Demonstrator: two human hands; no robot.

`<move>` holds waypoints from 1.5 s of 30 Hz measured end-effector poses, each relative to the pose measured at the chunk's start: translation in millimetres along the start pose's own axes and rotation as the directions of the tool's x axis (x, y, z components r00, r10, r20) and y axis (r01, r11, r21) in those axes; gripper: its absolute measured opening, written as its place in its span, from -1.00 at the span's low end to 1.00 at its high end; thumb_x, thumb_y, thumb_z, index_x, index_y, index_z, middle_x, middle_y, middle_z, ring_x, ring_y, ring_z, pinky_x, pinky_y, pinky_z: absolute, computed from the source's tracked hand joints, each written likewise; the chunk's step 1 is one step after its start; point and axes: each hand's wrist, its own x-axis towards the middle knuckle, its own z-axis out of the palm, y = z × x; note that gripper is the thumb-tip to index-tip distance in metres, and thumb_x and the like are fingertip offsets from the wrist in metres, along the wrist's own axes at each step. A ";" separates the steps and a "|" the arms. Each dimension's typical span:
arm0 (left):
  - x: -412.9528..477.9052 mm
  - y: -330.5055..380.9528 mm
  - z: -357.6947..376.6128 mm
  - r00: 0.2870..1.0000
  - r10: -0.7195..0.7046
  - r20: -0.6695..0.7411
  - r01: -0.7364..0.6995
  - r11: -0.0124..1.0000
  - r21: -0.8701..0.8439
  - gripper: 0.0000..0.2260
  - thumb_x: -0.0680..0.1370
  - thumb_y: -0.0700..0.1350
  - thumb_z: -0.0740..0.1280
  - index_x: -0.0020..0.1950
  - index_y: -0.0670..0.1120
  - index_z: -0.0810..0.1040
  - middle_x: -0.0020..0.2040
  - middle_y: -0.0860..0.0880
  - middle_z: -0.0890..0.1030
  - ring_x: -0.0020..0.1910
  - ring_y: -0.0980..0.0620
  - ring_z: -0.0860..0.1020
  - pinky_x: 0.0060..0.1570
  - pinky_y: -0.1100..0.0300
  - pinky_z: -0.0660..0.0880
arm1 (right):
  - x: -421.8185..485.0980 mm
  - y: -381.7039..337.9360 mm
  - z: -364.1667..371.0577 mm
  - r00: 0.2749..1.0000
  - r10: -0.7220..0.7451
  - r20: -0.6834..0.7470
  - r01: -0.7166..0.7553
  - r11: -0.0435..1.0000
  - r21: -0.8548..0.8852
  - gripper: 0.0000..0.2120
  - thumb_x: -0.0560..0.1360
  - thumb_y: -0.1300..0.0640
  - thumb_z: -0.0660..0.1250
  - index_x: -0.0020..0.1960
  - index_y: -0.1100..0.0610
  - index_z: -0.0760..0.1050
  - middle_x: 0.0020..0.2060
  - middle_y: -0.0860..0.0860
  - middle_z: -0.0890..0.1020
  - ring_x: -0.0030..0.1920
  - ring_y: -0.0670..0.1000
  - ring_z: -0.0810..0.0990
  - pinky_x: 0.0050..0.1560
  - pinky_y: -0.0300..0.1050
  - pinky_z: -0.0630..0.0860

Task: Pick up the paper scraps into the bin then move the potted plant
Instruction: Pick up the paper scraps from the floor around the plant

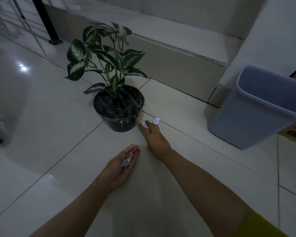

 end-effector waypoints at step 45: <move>2.0 7.2 5.2 0.999 -0.038 0.025 0.040 0.997 -0.070 -0.70 0.61 -0.32 0.03 0.30 -0.28 0.38 0.24 -0.23 0.48 0.12 -0.09 0.51 0.30 0.08 0.35 | 9.8 23.0 4.5 0.940 0.242 -0.242 -0.188 0.956 0.225 -0.62 0.62 0.12 0.10 0.41 0.18 0.28 0.47 0.08 0.28 0.49 -0.01 0.17 0.45 -0.24 0.03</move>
